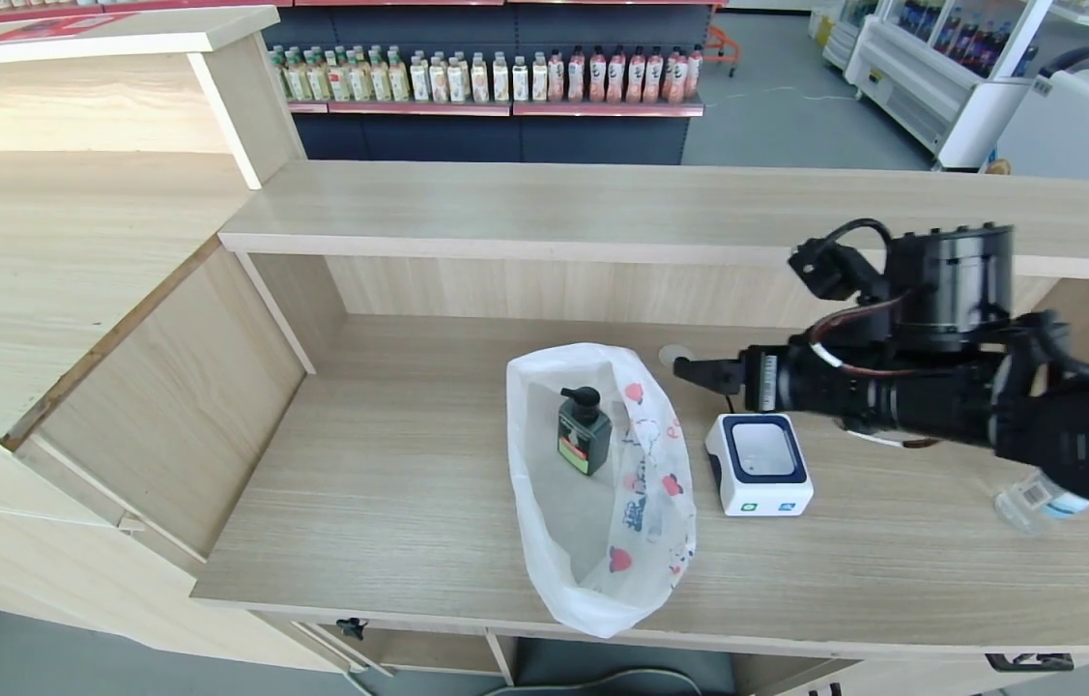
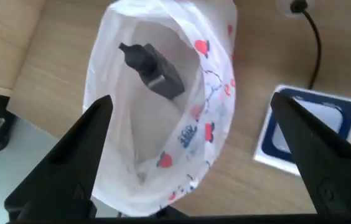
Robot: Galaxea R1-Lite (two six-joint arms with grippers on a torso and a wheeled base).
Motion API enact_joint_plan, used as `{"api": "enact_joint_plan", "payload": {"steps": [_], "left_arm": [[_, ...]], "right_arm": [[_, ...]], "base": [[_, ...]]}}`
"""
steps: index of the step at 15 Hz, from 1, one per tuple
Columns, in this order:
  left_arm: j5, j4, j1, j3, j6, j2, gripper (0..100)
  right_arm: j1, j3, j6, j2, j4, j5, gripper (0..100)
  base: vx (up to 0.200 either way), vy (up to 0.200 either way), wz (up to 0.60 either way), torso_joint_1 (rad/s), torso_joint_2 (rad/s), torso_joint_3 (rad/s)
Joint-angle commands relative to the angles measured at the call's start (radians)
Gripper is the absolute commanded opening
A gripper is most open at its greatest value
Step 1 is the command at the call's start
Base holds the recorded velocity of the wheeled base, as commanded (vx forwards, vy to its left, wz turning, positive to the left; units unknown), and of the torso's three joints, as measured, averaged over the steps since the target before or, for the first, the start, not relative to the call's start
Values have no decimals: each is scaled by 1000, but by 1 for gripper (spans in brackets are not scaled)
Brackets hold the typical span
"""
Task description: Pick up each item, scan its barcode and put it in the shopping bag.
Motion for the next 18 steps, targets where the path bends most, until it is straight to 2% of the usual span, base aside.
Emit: {"api": "enact_joint_plan", "payload": {"steps": [1, 5, 7, 11, 18], "left_arm": [[0, 0, 0, 0, 0, 0, 100], [0, 0, 0, 0, 0, 0, 100], [0, 0, 0, 0, 0, 0, 100], [0, 0, 0, 0, -2, 0, 100], [0, 0, 0, 0, -2, 0, 100]], "right_arm": [[-138, 73, 9, -282, 198, -8, 100], [-192, 199, 6, -377, 202, -10, 100], [-213, 222, 6, -395, 204, -10, 100], [-253, 226, 6, -397, 225, -8, 100], [-259, 229, 17, -441, 339, -7, 100]], "base": [[0, 0, 0, 0, 0, 0], [0, 0, 0, 0, 0, 0], [0, 0, 0, 0, 0, 0], [0, -200, 0, 2, 2, 1], [0, -200, 0, 2, 2, 3]]}}
